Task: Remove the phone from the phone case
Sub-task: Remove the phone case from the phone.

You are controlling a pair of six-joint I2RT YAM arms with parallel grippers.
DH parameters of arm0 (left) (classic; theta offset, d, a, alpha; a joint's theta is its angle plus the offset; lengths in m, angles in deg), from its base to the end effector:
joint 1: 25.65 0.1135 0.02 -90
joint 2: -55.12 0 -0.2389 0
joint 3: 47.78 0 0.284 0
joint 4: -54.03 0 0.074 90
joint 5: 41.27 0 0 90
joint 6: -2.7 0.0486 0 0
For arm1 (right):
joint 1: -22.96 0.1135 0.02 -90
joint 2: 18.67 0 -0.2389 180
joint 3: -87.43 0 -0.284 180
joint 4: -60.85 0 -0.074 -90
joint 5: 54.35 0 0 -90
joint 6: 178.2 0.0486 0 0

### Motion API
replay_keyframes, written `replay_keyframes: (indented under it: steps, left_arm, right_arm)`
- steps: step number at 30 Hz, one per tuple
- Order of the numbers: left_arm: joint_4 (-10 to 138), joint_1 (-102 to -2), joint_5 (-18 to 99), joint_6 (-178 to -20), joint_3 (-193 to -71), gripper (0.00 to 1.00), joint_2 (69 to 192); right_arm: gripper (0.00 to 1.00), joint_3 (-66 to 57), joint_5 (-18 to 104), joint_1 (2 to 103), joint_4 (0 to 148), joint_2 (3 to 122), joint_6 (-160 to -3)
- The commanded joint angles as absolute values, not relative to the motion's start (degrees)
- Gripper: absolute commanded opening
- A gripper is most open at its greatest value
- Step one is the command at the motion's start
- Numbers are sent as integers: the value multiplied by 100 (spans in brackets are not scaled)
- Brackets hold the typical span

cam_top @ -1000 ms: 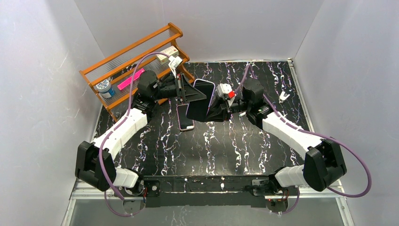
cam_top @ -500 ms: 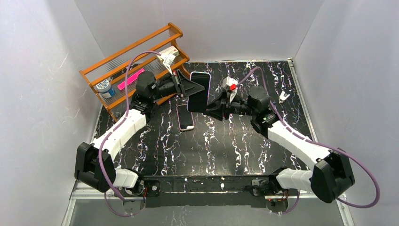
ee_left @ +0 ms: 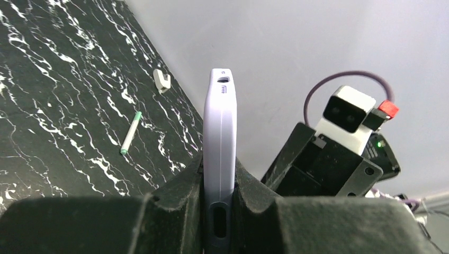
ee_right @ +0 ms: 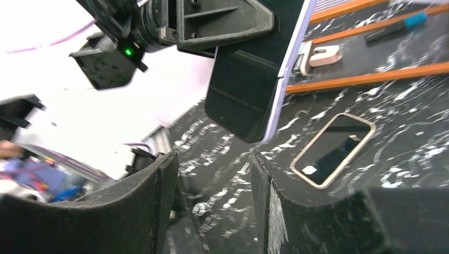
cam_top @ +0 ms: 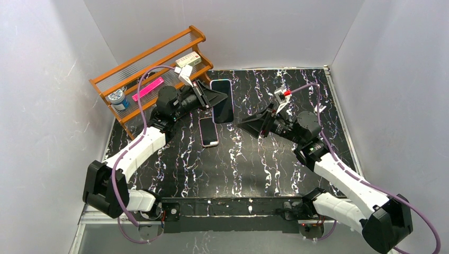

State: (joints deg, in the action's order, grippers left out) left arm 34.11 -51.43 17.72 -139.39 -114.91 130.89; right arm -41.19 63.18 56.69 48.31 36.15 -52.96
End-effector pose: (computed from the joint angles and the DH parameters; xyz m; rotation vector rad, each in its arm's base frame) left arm 0.3092 -0.1771 0.3250 0.1522 1.5714 -1.4686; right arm 0.2216 0.1750 0.3102 -0.4138 1.5152 1.3074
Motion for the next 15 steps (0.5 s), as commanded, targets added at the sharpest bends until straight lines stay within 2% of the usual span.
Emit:
replay_keyframes:
  steps: [1, 8, 15]
  left_arm:
    - [2748, -5158, 2162, -14261, -11480, 0, 12900]
    - [2487, -5180, 2217, -14626, -11439, 0, 12882]
    - [2272, -5223, 2289, -14873, -11344, 0, 12829]
  right_arm:
    - [58, -4315, 6102, 5654, 3992, 3677, -3591]
    - [52, -4392, 6170, 5655, 3170, 4122, -2575]
    - [50, -4437, 6229, 5654, 2646, 4427, -2197]
